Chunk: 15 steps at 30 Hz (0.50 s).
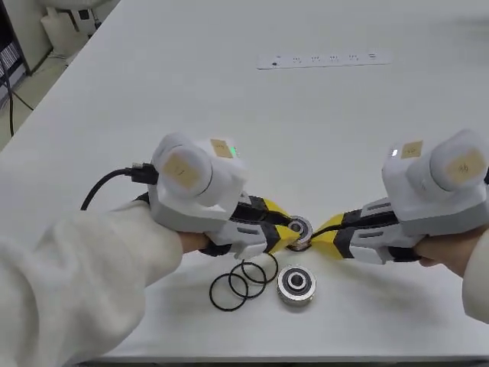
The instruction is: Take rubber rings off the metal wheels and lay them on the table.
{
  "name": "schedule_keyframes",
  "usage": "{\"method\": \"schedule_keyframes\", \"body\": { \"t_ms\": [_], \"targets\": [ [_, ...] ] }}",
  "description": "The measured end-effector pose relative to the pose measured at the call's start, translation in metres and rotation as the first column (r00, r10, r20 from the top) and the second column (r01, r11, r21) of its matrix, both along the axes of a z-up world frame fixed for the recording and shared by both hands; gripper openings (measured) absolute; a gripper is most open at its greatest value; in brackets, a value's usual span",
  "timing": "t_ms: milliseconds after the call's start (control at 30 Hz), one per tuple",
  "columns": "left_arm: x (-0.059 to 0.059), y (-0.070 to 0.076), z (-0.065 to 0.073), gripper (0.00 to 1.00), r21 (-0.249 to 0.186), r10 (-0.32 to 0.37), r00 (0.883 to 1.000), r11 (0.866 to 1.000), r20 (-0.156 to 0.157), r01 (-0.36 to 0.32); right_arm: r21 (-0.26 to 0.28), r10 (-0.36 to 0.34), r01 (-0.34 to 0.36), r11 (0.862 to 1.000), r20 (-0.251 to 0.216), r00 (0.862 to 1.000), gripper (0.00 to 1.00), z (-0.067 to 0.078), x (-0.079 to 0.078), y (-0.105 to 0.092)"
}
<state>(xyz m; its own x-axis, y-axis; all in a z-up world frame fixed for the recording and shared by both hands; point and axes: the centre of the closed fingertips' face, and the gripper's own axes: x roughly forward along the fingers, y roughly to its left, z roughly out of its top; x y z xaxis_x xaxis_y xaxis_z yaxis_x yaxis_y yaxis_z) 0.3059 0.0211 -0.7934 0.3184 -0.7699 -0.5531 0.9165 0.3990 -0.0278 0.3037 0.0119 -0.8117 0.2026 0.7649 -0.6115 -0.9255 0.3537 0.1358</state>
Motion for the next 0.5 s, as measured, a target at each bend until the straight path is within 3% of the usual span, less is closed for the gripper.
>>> {"method": "schedule_keyframes", "body": {
  "t_ms": [167,300,500],
  "targets": [
    [0.0007,-0.0004,-0.0002,0.14,0.007,-0.007,1.0,1.0,0.009,0.007,0.004,-0.002,0.002,1.0,-0.001,1.0,0.0,-0.0002,0.0009,-0.0009],
    [0.0009,-0.0007,-0.0002,0.14,0.015,-0.017,1.0,1.0,0.02,0.017,0.063,-0.064,0.069,0.996,-0.088,0.994,0.0,0.0006,0.0018,-0.002],
    [0.002,-0.0007,0.0,0.13,0.023,-0.029,0.999,0.999,0.035,0.028,0.083,-0.082,0.092,0.992,-0.115,0.99,0.0,0.0024,0.0026,-0.0027]
  ]
}}
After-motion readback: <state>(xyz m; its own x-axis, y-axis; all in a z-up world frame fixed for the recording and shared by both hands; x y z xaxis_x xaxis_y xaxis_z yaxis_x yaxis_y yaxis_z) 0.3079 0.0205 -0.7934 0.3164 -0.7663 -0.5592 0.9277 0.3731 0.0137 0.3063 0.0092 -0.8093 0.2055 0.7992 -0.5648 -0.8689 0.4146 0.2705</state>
